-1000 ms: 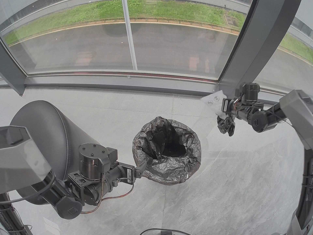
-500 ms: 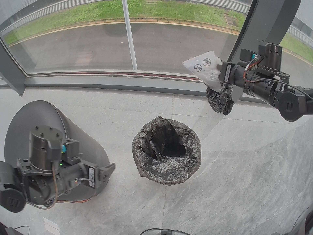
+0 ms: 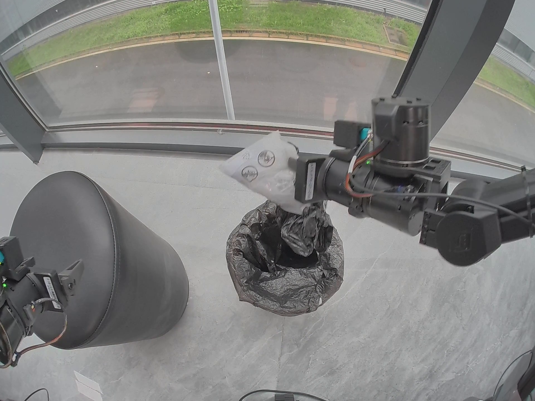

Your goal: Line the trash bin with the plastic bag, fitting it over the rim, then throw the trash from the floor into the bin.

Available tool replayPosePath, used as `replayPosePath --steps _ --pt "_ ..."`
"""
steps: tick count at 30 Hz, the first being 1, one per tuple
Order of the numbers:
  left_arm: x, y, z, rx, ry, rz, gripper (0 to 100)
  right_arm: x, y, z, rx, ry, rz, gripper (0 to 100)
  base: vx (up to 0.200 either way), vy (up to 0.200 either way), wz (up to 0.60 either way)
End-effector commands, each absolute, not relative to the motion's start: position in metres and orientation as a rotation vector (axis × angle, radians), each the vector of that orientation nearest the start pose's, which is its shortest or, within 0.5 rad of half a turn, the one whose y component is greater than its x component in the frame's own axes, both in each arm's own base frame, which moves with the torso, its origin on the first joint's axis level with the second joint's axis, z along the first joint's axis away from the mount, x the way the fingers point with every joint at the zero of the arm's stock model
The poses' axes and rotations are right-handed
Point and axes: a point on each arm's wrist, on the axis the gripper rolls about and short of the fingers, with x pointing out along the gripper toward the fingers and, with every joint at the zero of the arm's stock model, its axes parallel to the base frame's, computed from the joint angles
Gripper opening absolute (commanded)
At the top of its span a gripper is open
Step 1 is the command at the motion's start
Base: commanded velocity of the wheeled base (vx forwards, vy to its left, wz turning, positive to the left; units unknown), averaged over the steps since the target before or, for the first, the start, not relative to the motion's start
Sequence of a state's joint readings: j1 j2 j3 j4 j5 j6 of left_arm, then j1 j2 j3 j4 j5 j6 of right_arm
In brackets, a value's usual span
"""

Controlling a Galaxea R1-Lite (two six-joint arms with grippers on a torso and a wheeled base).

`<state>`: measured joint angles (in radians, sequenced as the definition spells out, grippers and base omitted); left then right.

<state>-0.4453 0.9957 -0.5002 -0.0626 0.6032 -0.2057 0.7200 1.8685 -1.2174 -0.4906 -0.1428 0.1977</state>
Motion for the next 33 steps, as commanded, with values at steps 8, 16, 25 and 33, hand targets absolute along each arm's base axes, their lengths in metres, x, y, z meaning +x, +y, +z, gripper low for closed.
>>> replayPosePath --steps 8,16,25,33 --pt "0.064 -0.005 0.189 -0.045 0.206 0.358 100 0.291 0.270 0.153 0.101 0.312 0.578 0 0.000 0.000 0.00" --pt "0.030 0.006 0.177 -0.112 0.085 0.371 100 0.298 0.276 0.127 0.087 0.339 0.572 0 0.000 0.000 0.00" --pt "0.011 0.009 0.143 -0.109 -0.016 0.359 100 0.305 0.279 0.113 0.084 0.344 0.564 0 0.000 0.000 0.00" --pt "-0.001 0.010 0.115 -0.020 -0.014 0.390 100 0.310 0.280 0.107 0.088 0.338 0.559 0 0.000 0.000 0.00"
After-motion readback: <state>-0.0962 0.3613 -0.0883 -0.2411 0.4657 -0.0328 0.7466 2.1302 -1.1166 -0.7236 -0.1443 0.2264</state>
